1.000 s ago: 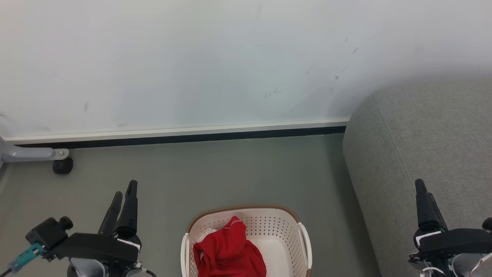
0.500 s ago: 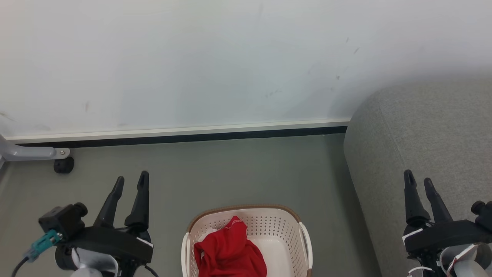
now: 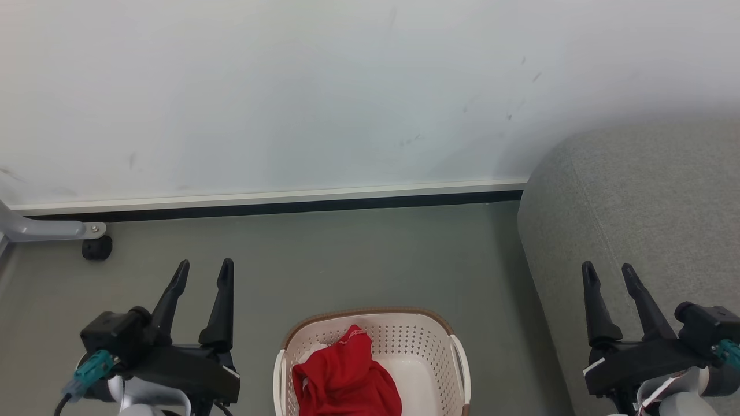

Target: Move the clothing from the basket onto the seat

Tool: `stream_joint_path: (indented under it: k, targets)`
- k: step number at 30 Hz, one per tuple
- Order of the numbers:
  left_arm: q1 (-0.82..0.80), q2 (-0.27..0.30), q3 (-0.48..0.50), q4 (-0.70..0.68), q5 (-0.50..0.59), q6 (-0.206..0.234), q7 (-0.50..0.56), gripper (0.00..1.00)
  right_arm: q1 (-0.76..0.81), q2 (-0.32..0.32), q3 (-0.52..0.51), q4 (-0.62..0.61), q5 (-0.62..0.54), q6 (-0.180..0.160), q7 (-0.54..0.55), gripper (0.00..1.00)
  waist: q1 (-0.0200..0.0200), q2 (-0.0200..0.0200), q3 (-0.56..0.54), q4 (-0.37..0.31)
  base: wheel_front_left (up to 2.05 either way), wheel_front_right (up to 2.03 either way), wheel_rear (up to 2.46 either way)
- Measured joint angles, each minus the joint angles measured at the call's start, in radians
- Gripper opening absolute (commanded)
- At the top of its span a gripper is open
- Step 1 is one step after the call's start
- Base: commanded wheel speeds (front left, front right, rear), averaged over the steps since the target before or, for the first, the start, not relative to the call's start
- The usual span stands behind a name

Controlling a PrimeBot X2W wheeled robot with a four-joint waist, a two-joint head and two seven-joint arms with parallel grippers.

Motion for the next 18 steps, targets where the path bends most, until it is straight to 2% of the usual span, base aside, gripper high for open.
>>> stream_joint_path:
  k: [18]
  targets:
    - [0.002,0.01,-0.045,0.008,0.169,0.053,-0.011,1.0,-0.001,-0.025,0.081,0.021,-0.202,-0.042,-0.034,1.0,0.0,0.0001,-0.003,0.002,0.0,0.0,0.0]
